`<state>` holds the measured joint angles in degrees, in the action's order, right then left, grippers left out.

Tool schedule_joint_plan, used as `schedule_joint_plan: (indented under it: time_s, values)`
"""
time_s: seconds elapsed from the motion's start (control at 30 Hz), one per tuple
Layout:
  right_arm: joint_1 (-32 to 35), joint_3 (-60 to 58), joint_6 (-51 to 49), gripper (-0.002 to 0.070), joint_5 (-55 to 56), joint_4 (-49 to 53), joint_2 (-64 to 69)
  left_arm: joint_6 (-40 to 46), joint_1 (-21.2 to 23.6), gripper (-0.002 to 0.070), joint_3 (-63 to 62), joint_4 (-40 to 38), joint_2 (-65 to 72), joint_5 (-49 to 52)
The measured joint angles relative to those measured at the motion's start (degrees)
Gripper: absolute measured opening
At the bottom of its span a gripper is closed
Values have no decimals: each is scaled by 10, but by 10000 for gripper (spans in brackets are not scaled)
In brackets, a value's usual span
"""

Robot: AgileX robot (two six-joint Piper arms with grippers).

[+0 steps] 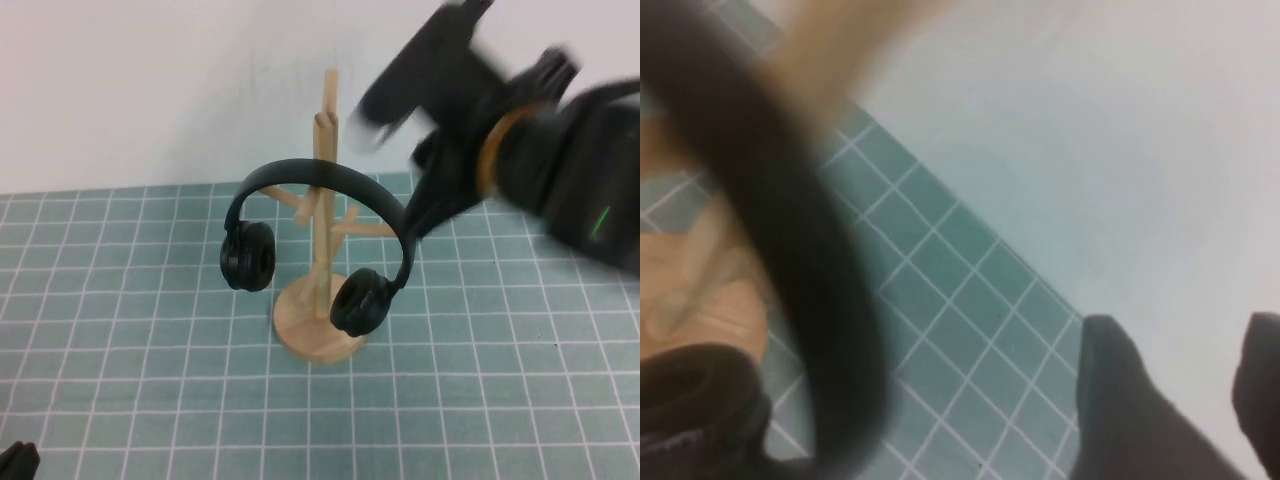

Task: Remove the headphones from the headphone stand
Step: Pick up the headphones from the headphone stand

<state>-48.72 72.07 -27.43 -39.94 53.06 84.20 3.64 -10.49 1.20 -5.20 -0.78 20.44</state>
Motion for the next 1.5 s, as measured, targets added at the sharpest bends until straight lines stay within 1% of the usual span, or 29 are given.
schedule_joint_plan:
  time_s: [0.03,0.07,0.1,0.13,0.17,0.2,0.23,0.27,0.37,0.4,0.43,0.5,0.6,0.7,0.73,0.83,0.87,0.9,0.93,1.0,1.27,1.3,1.37,1.5]
  values:
    - [-20,-15,-48,238,-9,50,3,0,0,-6,0,0,0,0]
    - [-35,-29,-87,246,-18,90,5,0,0,-6,0,0,0,0]
    - [-50,-47,-133,293,-29,139,7,0,0,-6,0,0,0,0]
    - [-65,-64,-178,266,-37,182,8,0,0,-6,0,0,0,0]
    - [-77,-79,-210,277,-42,208,8,0,0,-6,0,0,0,0]
    - [-89,-89,-244,349,-46,230,7,0,0,-6,0,0,0,0]
    - [-99,-94,-268,312,-49,239,7,0,0,-6,0,0,0,0]
    - [-106,-96,-284,328,-53,239,7,0,0,-6,0,0,0,0]
    - [-129,-100,-308,400,-59,212,7,0,0,-6,0,0,0,0]
    - [-133,-100,-313,483,-62,206,7,0,0,-6,0,0,0,0]
    - [-135,-100,-318,442,-61,202,7,0,0,-6,0,0,0,0]
    - [-138,-100,-323,459,-64,201,11,0,0,-6,0,0,0,0]
    - [-138,-100,-331,468,-69,225,29,0,0,-6,0,0,0,0]
    - [-138,-100,-344,479,-70,267,56,0,0,-6,0,0,0,0]
    - [-138,-100,-365,477,-82,280,65,0,0,-6,0,0,0,0]
    - [-138,-100,-366,470,-70,321,89,0,0,-6,0,0,0,0]
    - [-138,-100,-376,463,-70,340,97,0,0,-6,0,0,0,0]
    - [-138,-100,-385,408,-73,357,104,0,0,-6,0,0,0,0]
    - [-138,-100,-396,437,-78,377,111,0,0,-6,0,0,0,0]
    - [-138,-100,-411,389,-90,406,122,0,0,-6,0,0,0,0]
    - [-138,-100,-428,87,-105,436,129,0,0,-6,0,0,0,0]
    - [-138,-100,-429,64,-106,436,129,0,0,-6,0,0,0,0]
    - [-146,-100,-429,51,-111,436,129,0,0,-6,0,0,0,0]
    - [-172,-100,-429,49,-138,432,121,0,0,-6,0,0,0,0]
